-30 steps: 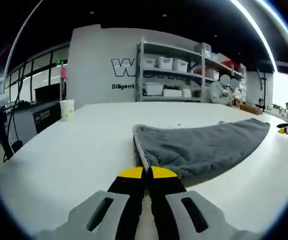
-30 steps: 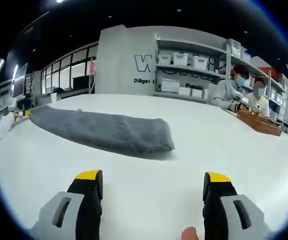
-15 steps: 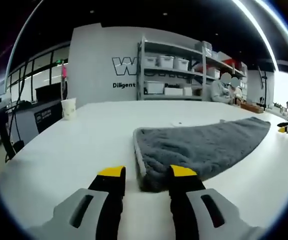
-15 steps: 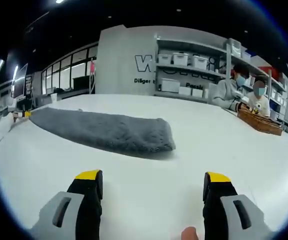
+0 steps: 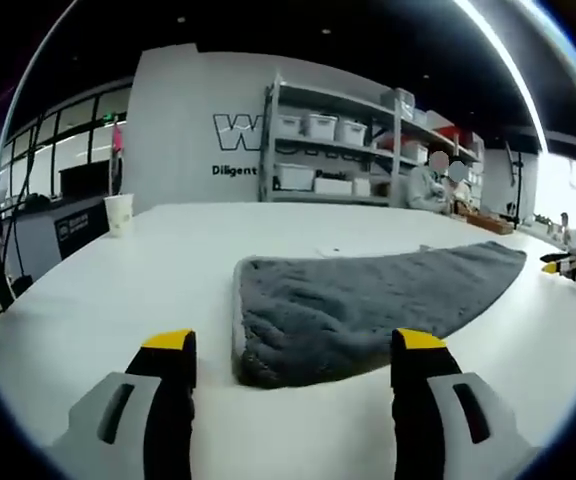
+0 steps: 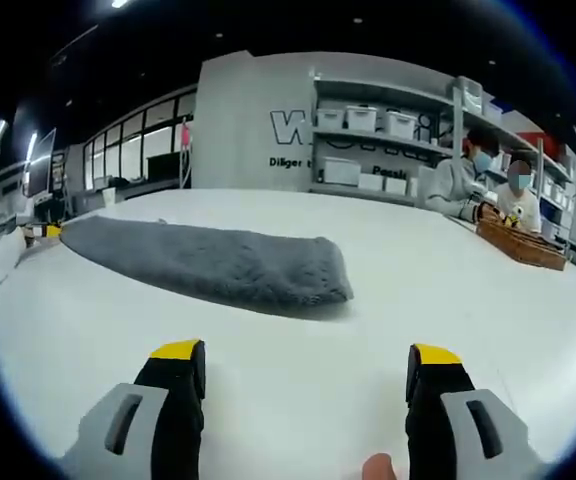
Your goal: Open the folded towel by lifting each exposed corner and separating the folded layers until the towel lies flat within the target outline without major curled edges
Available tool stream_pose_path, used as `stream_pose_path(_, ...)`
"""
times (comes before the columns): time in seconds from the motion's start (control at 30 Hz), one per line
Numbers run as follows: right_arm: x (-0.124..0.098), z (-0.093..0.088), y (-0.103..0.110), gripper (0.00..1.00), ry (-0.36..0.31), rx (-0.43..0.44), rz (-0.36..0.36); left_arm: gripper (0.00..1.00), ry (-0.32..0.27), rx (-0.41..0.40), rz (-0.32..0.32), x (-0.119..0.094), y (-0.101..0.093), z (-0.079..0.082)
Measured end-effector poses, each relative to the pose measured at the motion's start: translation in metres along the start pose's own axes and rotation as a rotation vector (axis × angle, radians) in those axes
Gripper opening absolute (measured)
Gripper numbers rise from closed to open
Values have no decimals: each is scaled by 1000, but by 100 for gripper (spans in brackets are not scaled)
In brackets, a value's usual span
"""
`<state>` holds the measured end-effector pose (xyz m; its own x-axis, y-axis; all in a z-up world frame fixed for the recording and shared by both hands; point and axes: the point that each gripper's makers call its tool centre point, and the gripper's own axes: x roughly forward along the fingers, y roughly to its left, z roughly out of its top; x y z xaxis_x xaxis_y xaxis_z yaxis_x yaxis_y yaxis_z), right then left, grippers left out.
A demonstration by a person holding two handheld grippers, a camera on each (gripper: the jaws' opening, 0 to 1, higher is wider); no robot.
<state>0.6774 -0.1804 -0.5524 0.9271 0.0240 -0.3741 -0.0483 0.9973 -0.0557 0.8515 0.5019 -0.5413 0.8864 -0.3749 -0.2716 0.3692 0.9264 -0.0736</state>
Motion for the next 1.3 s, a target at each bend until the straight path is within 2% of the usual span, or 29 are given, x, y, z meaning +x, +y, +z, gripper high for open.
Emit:
stream_pose_path(0.17, 0, -2, 1, 82, 6, 2, 2, 90, 2, 21, -18, 0, -8, -2)
stream_pose_path(0.37, 1, -3, 0, 82, 9, 5, 2, 99, -12, 2, -35, -2, -11, -2)
stream_pose_path(0.67, 2, -3, -1, 82, 9, 11, 2, 99, -8, -4, -36, -5, -6, -3)
stream_pose_path(0.73, 2, -3, -2, 82, 7, 12, -1, 99, -15, -2, -36, -6, -3, 1)
stream_pose_path(0.87, 3, -5, -5, 81, 7, 10, -14, 99, -72, -10, -10, -3, 17, 22)
stream_pose_path(0.93, 5, -8, -7, 81, 13, 10, -18, 99, -81, -5, -10, 1, 23, 28)
stream_pose_path(1.07, 6, -11, -4, 80, 14, 22, -11, 99, -67, 8, -51, 16, 29, 31)
stream_pose_path(1.2, 8, -7, 1, 79, -23, 32, 11, 99, -75, -89, -113, 34, 30, 38)
stream_pose_path(1.3, 8, -5, 4, 79, -39, 26, 21, 98, -58, -88, -138, 50, 34, 41)
